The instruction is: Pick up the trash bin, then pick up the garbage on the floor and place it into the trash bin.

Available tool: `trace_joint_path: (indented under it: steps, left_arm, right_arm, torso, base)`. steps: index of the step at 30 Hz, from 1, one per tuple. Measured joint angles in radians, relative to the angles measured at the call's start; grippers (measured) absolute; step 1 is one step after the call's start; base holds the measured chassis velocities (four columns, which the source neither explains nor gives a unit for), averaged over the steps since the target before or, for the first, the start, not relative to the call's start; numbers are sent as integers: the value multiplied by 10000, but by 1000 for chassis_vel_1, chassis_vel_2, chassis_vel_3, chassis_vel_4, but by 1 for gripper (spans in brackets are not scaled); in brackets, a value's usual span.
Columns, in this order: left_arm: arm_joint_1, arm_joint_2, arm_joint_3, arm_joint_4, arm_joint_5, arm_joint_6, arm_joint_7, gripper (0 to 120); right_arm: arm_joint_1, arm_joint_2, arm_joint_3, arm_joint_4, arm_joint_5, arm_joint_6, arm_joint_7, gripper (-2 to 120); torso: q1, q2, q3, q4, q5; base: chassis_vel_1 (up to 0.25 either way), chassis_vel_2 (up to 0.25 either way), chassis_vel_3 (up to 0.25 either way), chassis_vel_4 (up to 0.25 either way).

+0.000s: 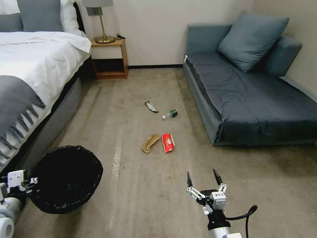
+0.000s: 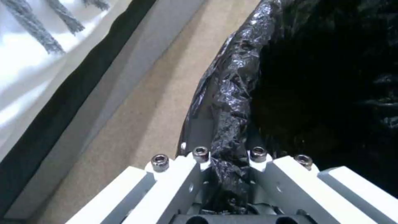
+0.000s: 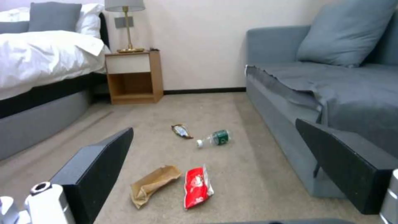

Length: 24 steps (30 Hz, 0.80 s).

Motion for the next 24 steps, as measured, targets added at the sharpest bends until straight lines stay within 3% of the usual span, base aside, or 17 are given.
trace_joint_path:
  steps: [24]
  left_arm:
    - [-206, 59, -47, 317, 145, 6, -4, 3]
  right_arm:
    - [205, 43, -50, -459, 38, 50, -279, 100]
  torso:
    - [0, 0, 1, -2, -2]
  base:
    - [-124, 128, 125, -130]
